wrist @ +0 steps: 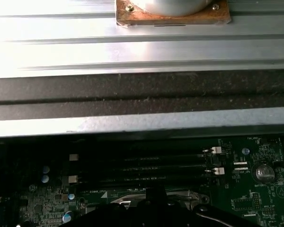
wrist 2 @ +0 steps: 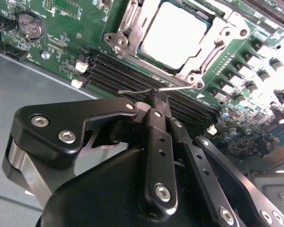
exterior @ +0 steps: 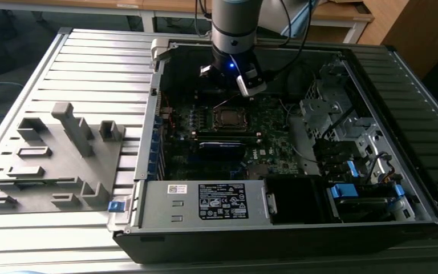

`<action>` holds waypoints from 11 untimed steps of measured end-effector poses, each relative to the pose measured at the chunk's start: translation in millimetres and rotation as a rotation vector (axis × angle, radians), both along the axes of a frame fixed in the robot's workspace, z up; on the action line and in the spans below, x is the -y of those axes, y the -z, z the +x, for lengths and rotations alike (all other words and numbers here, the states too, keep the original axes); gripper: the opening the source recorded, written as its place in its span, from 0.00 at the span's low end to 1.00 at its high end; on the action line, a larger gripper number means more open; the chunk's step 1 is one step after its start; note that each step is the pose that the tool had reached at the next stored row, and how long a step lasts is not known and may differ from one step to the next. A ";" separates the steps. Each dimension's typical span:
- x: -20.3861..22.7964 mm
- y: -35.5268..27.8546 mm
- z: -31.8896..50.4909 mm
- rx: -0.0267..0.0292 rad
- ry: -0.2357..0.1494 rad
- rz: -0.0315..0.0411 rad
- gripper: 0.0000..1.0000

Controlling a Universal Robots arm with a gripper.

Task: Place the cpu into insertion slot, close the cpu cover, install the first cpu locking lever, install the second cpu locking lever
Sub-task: 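Install the first cpu locking lever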

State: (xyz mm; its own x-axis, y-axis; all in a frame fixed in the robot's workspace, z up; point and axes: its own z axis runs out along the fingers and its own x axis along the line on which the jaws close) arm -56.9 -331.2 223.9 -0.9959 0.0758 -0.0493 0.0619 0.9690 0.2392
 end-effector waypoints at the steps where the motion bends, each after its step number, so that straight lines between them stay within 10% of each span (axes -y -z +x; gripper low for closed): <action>1: -0.4 0.0 0.3 0.0000 0.000 -0.0001 0.11; 11: -2.2 1.3 5.7 0.0001 0.000 -0.0049 0.11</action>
State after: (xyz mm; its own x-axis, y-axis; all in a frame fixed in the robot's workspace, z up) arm -51.2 -329.0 222.7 -0.9959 0.0756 -0.0498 0.0620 0.9701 0.2345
